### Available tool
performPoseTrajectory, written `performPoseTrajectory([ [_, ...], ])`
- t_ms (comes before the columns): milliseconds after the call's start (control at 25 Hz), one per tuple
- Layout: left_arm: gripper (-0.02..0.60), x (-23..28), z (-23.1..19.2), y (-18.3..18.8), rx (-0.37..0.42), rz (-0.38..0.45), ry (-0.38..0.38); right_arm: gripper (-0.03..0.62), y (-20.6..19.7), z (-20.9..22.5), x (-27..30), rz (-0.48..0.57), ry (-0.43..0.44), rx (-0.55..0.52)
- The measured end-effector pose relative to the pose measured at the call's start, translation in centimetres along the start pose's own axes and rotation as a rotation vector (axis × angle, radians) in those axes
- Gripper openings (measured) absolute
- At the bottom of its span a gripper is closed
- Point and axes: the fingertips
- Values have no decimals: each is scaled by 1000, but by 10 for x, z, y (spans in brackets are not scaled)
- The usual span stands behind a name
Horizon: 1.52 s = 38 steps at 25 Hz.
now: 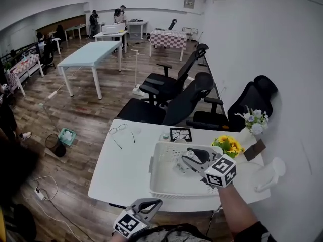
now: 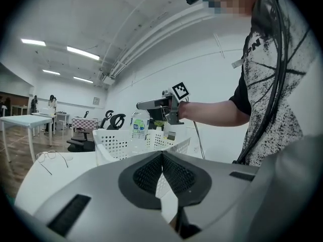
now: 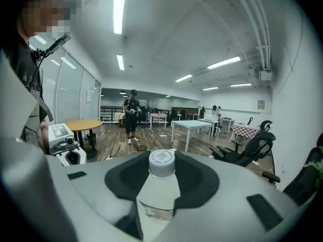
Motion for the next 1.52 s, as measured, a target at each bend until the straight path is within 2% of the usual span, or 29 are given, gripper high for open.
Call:
performPoseTrajectory([
  [440,11,35,32,25,58,12,-116,161,17,22,-94,108,-116,46],
  [840,11,84,93,53,114,3,-232,161,-1,46,-195,161,-223,84],
  [1120,11,123,143,69,148,-4,-318,161,-31,60,-264,163,-292,109],
  [1520,11,166,190,75,149,-26,-384,161,-116,82,-320,116,-393,200],
])
Point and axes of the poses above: the fingertips, and each gripper's own axes: x forward along the fingers, z to its right, y out of its top, and after that the axes turned 14 degrees about -z, right-handed
